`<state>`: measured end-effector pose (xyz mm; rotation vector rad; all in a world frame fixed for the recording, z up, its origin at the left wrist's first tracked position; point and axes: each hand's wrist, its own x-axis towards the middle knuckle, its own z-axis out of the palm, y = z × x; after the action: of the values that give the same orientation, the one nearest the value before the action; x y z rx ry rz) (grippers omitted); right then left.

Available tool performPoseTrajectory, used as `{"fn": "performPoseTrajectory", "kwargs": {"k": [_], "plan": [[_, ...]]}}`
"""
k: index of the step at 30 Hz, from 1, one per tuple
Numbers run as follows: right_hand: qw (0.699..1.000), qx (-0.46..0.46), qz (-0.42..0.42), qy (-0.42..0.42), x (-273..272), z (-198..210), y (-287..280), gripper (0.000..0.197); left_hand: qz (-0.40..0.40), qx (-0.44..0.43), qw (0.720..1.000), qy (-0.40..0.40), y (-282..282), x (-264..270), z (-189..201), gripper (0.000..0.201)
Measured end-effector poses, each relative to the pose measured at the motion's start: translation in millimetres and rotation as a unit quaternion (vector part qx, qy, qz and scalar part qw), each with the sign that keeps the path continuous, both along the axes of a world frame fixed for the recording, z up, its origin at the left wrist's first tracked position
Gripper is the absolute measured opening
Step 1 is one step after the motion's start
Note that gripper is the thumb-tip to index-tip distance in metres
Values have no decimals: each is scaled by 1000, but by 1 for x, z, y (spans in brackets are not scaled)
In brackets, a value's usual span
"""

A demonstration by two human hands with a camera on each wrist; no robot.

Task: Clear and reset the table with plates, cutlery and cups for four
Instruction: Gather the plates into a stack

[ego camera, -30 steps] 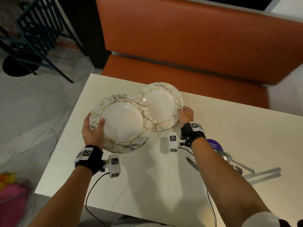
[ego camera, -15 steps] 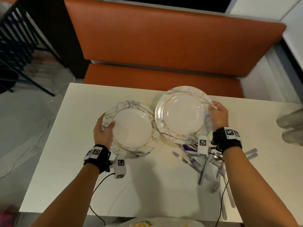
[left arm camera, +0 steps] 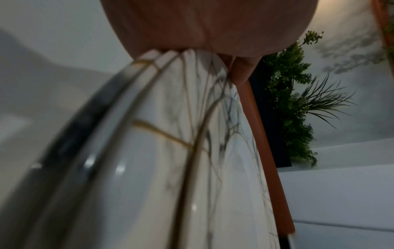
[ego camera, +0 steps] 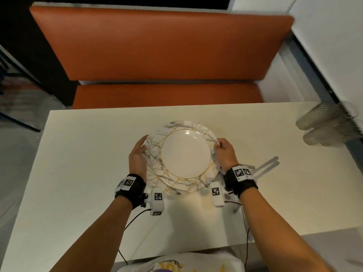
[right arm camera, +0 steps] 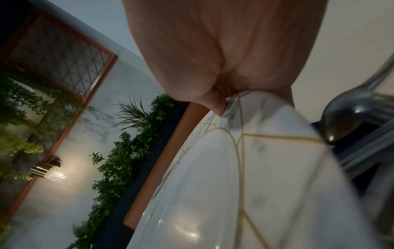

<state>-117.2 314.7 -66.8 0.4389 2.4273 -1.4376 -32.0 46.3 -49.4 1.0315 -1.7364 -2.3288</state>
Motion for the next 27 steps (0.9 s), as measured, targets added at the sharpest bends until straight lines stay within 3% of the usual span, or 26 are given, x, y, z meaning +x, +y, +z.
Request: {"fn": "performPoseTrajectory", "kwargs": {"k": [7, 11, 14, 19, 22, 27], "plan": [[999, 41, -17, 1, 25, 5, 70, 40, -92, -10, 996, -5, 81, -24, 5, 45], [997, 33, -63, -7, 31, 3, 138, 43, -200, -101, 974, -36, 144, -41, -4, 45], [995, 38, -88, -15, 36, 2, 197, 43, -293, -177, 937, -66, 205, -50, -4, 66], [992, 61, -107, -24, 40, -3, 308, 49, -460, -265, 841, -105, 309, -75, -19, 86], [989, 81, -117, -29, 39, -11, 363, 51, -483, -295, 816, -120, 375, -85, -24, 83], [984, 111, -133, -47, 36, -32, 428, 52, -486, -326, 801, -123, 454, -100, -46, 81]]}}
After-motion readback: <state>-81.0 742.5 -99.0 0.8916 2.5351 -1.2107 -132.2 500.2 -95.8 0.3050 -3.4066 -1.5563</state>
